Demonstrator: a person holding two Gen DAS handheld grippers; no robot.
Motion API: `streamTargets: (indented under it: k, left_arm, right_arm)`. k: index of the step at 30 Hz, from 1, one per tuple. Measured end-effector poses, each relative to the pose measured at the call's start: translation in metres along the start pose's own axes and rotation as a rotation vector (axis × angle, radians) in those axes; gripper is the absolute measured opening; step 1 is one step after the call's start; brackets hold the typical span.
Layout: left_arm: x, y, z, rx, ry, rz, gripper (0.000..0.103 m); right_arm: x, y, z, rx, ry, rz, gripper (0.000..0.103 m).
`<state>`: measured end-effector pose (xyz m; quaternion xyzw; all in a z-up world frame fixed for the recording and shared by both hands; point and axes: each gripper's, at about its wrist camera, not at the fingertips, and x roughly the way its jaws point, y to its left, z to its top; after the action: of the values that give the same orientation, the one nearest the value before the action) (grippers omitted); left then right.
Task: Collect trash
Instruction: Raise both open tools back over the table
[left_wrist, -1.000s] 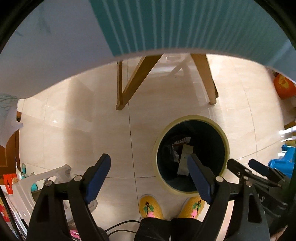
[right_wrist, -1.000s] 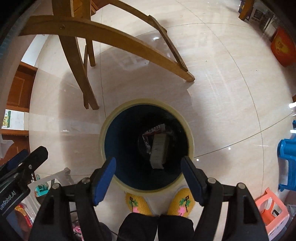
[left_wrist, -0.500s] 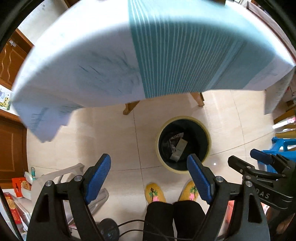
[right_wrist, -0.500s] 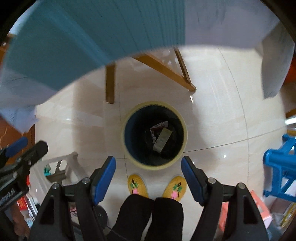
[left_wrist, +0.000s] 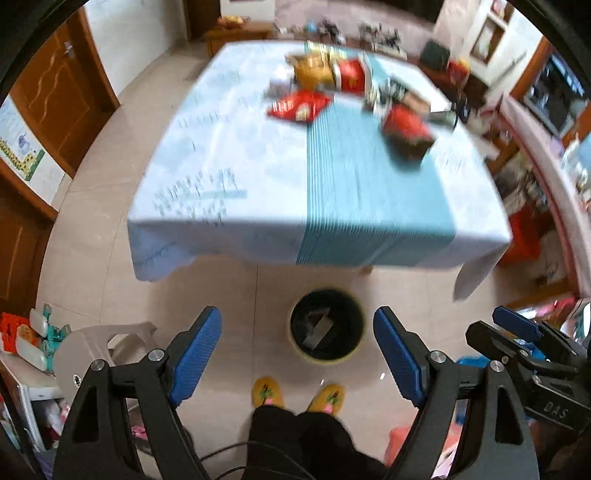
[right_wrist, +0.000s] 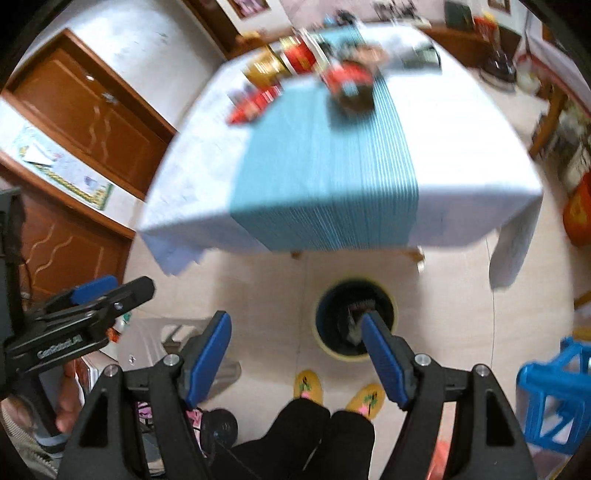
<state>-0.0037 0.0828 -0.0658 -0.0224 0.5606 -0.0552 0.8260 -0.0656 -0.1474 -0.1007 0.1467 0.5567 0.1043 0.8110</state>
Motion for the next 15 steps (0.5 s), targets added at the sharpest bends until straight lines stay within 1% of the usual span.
streamTargets:
  k: [3, 7, 9, 12, 15]
  left_arm:
    - [-0.025, -0.001, 0.008, -0.006, -0.075, 0.016, 0.083]
    - [-0.060, -0.008, 0.022, -0.023, -0.203, 0.004, 0.083]
    - [-0.070, -0.010, 0.027, -0.025, -0.244, 0.001, 0.083]
    - [-0.081, -0.017, 0.037, -0.022, -0.282, 0.009, 0.083]
    - [-0.085, -0.025, 0.048, -0.010, -0.278, 0.054, 0.083]
  right_arm:
    - [-0.029, 0.012, 0.015, -0.051, -0.065, 0.013, 0.073]
    - [-0.057, 0.023, 0.034, -0.109, -0.141, 0.033, 0.073]
    - [-0.071, 0.029, 0.044, -0.138, -0.176, 0.049, 0.073]
    - [-0.083, 0.037, 0.055, -0.176, -0.212, 0.058, 0.073]
    - [-0.092, 0.042, 0.065, -0.205, -0.239, 0.063, 0.073]
